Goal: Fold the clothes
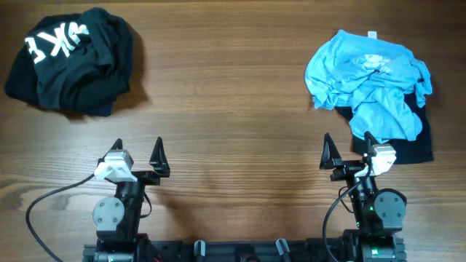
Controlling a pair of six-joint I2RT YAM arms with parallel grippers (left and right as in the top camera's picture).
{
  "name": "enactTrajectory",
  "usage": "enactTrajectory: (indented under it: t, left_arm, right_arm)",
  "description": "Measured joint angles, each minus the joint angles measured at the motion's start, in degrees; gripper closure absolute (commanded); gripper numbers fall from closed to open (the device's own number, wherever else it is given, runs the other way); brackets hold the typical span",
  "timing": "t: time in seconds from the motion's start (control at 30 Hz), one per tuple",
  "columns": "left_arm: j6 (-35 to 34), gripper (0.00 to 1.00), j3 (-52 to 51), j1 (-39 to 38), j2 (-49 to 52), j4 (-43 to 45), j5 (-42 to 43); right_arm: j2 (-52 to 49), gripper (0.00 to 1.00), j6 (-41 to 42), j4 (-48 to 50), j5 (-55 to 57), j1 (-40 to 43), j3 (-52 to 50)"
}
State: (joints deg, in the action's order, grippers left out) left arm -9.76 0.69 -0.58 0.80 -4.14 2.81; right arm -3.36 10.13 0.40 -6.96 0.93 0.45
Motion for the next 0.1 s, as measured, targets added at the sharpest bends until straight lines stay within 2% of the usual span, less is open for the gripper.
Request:
enactTrajectory:
  t: [0.1]
  left_arm:
    - [0.00,0.00,0.00,0.00,0.00,0.00,0.00]
  right_arm:
    - [0.00,0.00,0.02,0.00,0.00,0.00,0.00]
